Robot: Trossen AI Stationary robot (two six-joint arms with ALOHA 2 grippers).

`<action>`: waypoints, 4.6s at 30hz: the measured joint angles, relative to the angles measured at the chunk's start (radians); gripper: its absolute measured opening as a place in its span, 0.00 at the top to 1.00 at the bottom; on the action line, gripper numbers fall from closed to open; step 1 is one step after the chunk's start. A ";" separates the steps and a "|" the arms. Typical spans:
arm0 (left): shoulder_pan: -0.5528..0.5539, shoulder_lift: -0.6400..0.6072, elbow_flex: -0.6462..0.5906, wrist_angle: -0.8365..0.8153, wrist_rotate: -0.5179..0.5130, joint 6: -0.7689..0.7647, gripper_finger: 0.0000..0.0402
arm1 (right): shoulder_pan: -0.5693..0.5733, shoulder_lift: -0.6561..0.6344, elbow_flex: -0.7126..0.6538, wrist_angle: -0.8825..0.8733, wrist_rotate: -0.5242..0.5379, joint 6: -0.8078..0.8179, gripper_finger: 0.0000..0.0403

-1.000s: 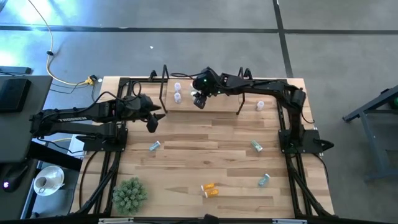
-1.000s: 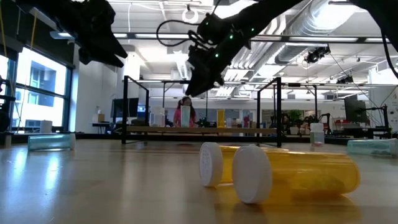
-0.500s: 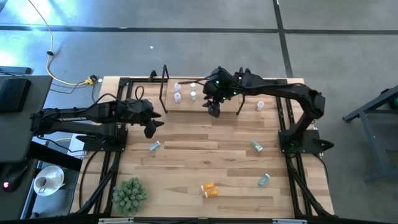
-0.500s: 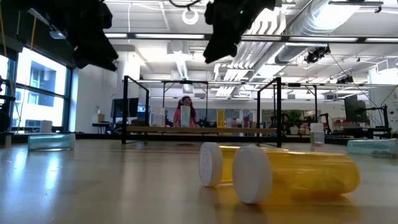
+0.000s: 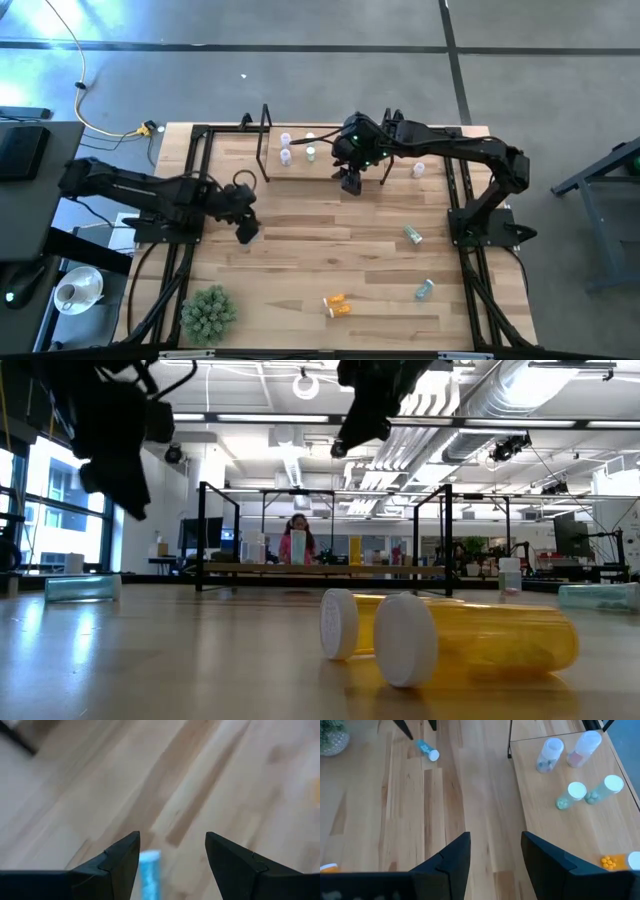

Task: Pick and place medicine bottles onto shelf by color
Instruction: Put the top blue pill bottle on the shelf aligned with the other blue pill bottle

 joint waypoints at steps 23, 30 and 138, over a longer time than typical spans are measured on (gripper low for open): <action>-0.188 0.307 0.000 -0.089 -0.009 -0.260 0.47 | 0.000 0.000 0.000 -0.018 0.000 0.000 0.59; -0.208 0.373 0.000 -0.078 0.011 -0.287 0.47 | 0.000 0.000 0.000 -0.022 0.000 0.000 0.59; -0.056 0.443 0.017 1.388 0.018 0.712 0.78 | 0.319 -0.018 -0.002 0.200 -0.003 -0.076 0.63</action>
